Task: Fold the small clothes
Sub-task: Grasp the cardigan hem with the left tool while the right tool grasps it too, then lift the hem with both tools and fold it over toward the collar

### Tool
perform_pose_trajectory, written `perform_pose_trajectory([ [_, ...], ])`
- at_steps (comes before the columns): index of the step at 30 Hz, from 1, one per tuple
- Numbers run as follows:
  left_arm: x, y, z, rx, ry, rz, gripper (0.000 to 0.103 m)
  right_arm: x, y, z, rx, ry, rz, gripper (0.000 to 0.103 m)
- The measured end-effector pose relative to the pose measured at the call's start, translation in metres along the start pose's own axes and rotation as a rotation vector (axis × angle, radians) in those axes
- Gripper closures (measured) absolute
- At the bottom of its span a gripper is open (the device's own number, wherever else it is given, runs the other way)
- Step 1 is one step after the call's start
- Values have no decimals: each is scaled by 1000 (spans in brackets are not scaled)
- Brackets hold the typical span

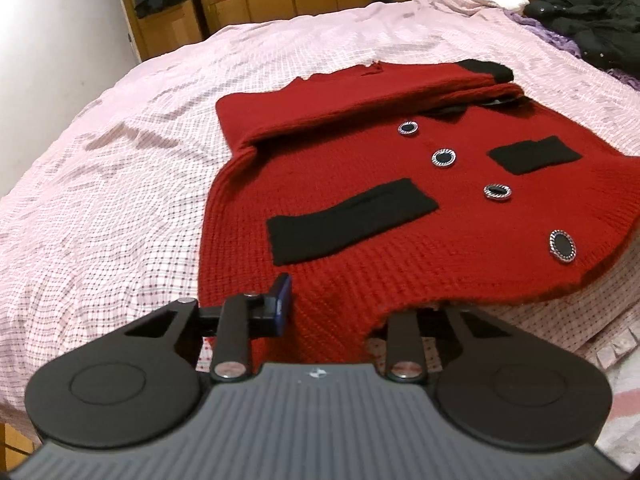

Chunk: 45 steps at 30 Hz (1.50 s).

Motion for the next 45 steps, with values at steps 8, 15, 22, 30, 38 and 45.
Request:
perform_pose_trajectory([
  [8, 4, 18, 12, 112, -57, -35, 81, 2, 10, -10, -75, -1, -49, 92],
  [15, 9, 45, 17, 95, -51, -129, 83, -1, 34, -5, -64, -15, -118, 93],
  [22, 3, 75, 19, 87, -11, -216, 84, -12, 67, -2, -38, -27, -179, 93],
  [30, -6, 114, 19, 46, 28, -286, 84, -34, 96, -3, -49, -63, -231, 93],
  [38, -21, 142, 23, 58, 50, -311, 85, -51, 116, -10, -101, -66, -264, 93],
  [45, -37, 166, 28, 51, 81, -335, 85, -74, 133, -11, -87, -93, -274, 93],
])
Point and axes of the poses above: each gripper's, at about its wrist camera, not at the fingertips, and x roughly against the way its jaws point, z to its left, y to its top, the point moved 2 cm from there along -x, roughly the way its jaws point
